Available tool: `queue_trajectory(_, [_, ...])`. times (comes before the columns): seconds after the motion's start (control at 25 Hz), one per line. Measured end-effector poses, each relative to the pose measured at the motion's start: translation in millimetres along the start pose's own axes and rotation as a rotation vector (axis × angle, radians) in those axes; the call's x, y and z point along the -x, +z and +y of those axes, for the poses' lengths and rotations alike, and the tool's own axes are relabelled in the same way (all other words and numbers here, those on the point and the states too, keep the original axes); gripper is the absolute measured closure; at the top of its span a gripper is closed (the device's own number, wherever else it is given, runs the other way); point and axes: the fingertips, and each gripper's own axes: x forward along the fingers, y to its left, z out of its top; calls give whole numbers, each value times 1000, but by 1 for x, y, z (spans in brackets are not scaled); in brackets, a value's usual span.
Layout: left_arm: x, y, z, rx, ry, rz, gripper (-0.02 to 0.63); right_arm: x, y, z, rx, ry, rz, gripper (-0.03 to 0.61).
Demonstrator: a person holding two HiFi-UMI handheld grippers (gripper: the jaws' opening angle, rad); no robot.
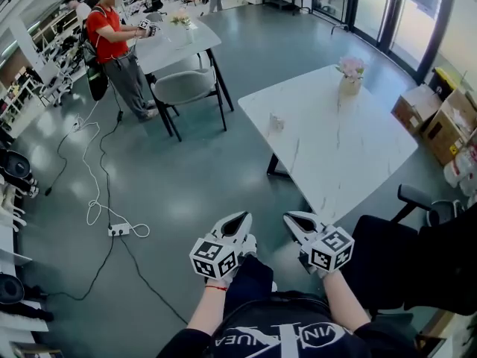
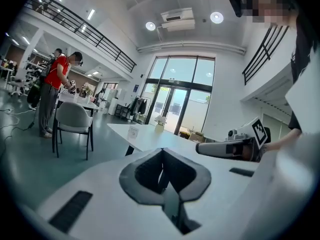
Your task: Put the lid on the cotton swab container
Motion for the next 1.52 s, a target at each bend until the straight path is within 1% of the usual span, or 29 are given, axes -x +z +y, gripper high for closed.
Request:
queue_trajectory(0.16, [-23,18,20,-7,-17,-5,606,-22,16,-20,-4,-13,-9,575])
queue_trajectory(0.36, [-64,34,60,2,-32,4,606,-63,28,-54,-9,-21,13,575])
queue_trajectory(0.56, [-106,58,96,-2,-63,12,606,-103,52,-89,-10,-43,16,576])
queue_trajectory(0.76, [-139,70,131,14,-90,25,606,-141,62,-113,-22,-59,36,575])
queue_trajectory(0.96, [-164,76,155,23,-132,47,606,-166,64,-138,-44,-105,67,575])
queue_trajectory(1.12, [-180,80,174,26,-147,64,606,-187,68,-157,-64,-128,81,575])
queue_trajectory(1.28, [-191,80,188,22,-163,85,606,-201,70,-171,-92,-147,73,575])
queue_trajectory(1.44, [-201,74,192,37,-181,124,606,-204,67,-185,-141,-171,72,575])
queue_trajectory(1.52, [-214,68,192,43,-193,140,606,-203,64,-199,-156,-186,71,575])
